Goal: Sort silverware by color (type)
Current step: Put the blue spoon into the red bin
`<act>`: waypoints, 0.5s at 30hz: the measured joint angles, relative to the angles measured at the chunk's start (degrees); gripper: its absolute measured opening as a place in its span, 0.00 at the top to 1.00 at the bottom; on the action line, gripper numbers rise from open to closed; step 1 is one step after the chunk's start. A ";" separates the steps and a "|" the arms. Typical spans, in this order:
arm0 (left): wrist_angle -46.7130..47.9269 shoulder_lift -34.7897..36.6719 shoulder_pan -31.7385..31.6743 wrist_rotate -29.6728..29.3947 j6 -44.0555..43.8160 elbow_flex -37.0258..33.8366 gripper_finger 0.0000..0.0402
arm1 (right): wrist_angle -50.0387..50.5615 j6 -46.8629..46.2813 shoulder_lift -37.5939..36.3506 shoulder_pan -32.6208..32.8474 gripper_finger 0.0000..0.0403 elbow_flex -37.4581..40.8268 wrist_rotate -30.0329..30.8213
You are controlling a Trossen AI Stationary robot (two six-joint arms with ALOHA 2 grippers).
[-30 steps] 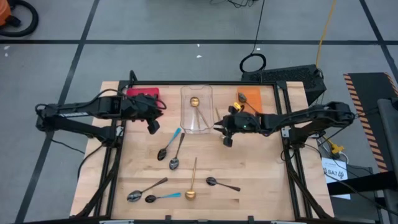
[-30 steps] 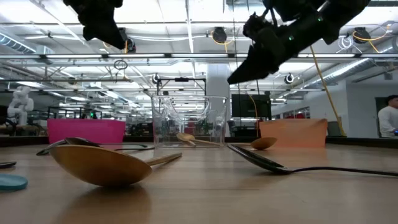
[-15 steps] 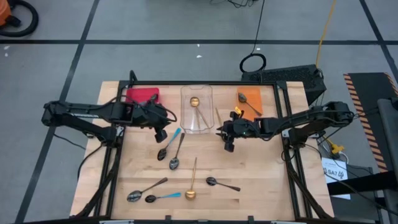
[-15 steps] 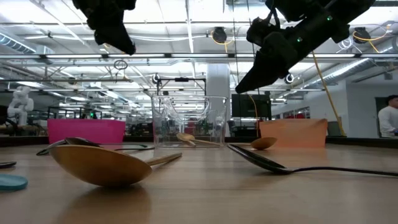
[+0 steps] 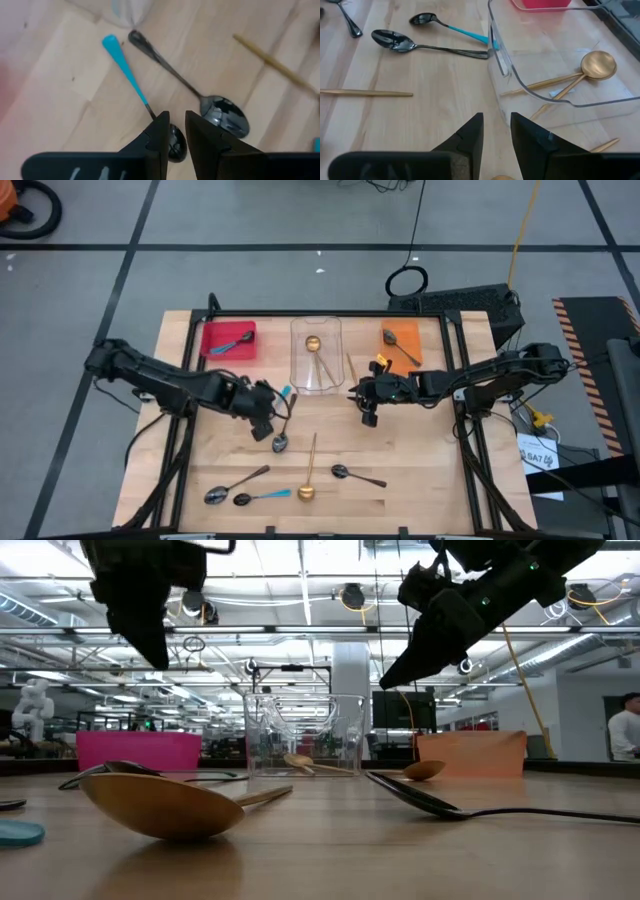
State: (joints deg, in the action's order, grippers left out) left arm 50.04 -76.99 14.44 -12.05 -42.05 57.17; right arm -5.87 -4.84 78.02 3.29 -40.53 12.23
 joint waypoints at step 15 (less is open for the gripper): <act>-0.68 -10.59 -2.59 0.38 -7.18 0.00 0.81 | 0.09 3.11 0.00 0.08 0.77 -0.01 -0.22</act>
State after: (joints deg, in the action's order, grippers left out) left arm 49.37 -87.58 11.86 -11.67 -49.23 57.17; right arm -5.78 -1.73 78.02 3.37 -40.55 12.01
